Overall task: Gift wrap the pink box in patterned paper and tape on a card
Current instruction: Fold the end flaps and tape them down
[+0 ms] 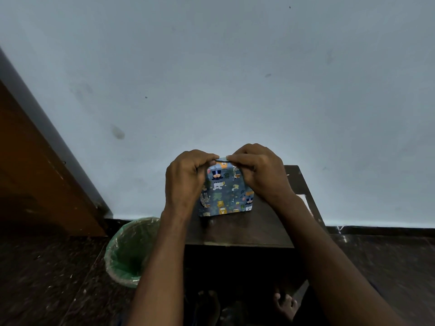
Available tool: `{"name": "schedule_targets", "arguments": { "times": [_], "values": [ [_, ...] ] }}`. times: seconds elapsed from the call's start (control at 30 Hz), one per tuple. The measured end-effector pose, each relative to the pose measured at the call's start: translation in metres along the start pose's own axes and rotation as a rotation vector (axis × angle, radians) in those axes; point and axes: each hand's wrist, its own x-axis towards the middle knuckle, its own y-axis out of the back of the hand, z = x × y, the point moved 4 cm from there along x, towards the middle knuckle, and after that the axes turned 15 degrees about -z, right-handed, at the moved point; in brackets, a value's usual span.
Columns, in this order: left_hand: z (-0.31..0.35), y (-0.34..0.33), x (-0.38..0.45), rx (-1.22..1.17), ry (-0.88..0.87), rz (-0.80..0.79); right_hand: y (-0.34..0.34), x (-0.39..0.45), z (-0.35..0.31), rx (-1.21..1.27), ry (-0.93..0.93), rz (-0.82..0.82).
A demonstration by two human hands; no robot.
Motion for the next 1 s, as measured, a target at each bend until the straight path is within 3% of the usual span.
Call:
{"name": "schedule_targets", "arguments": {
  "times": [0.47, 1.0],
  "values": [
    [0.009, -0.003, -0.014, 0.186, -0.129, -0.044, -0.007, -0.011, 0.007, -0.112, 0.157, -0.043],
    [0.006, -0.009, -0.024, 0.388, -0.150, 0.138, -0.010, -0.013, 0.000, -0.163, 0.124, 0.063]
  ]
}}
